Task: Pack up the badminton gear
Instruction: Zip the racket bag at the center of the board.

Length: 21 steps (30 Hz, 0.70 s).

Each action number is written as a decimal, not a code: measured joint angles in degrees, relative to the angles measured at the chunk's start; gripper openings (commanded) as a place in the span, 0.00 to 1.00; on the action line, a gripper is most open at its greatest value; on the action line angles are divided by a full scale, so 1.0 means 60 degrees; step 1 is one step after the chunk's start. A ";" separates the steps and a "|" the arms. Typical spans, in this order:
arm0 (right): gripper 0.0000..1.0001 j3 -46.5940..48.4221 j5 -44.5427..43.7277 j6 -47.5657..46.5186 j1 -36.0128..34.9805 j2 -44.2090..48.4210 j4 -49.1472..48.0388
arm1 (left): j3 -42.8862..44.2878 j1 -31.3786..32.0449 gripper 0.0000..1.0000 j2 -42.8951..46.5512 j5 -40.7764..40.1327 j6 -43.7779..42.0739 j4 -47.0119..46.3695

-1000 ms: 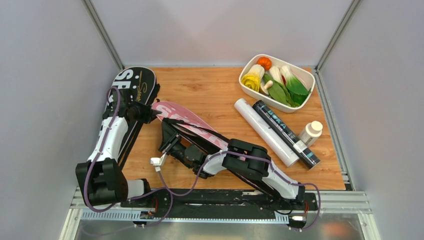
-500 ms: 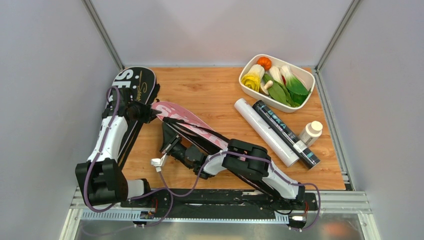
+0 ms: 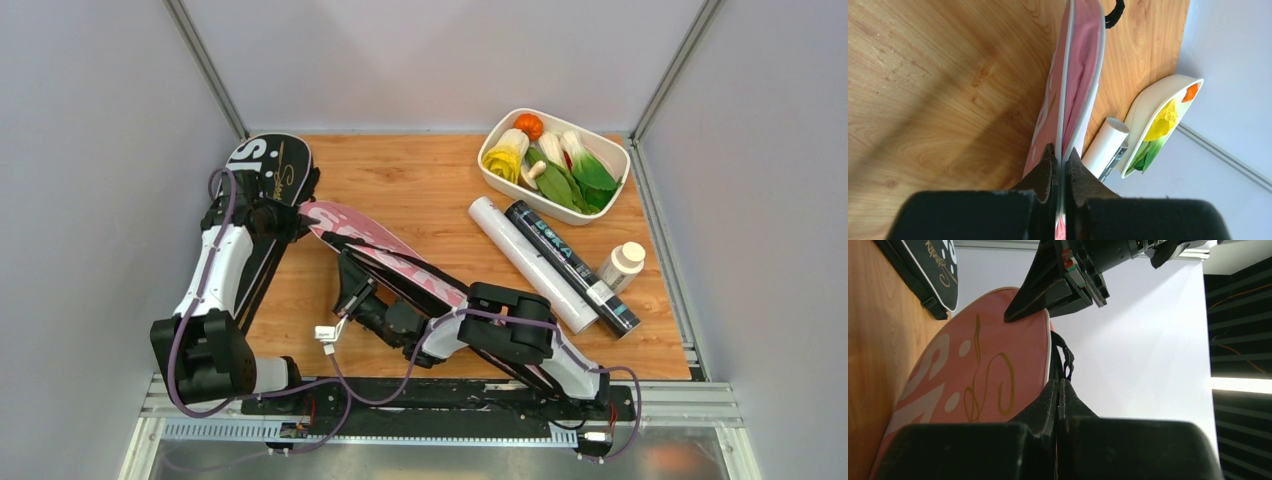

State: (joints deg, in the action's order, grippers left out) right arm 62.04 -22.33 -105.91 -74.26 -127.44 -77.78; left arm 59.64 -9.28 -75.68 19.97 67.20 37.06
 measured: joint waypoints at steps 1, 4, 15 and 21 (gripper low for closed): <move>0.00 -0.0120 -0.0076 0.0113 -0.0047 0.0080 -0.0025 | 0.0018 -0.0018 0.00 -0.0015 0.0000 -0.0011 -0.0004; 0.00 -0.0474 -0.0331 0.0514 -0.0182 0.0310 -0.0044 | 0.0044 -0.0036 0.00 -0.0040 -0.0007 -0.0058 -0.0007; 0.00 -0.1632 -0.1566 0.2091 -0.0790 0.1366 -0.0120 | 0.0809 -0.0087 0.00 -0.0488 0.0022 -0.0375 0.0029; 0.00 -0.2415 -0.2437 0.2943 -0.1140 0.2200 -0.0080 | 0.1443 -0.0270 0.00 -0.0798 0.0029 -0.0637 0.0215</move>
State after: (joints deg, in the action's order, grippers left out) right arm 47.55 -36.95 -88.25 -81.10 -114.24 -78.26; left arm 68.29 -10.90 -80.47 20.14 63.37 38.35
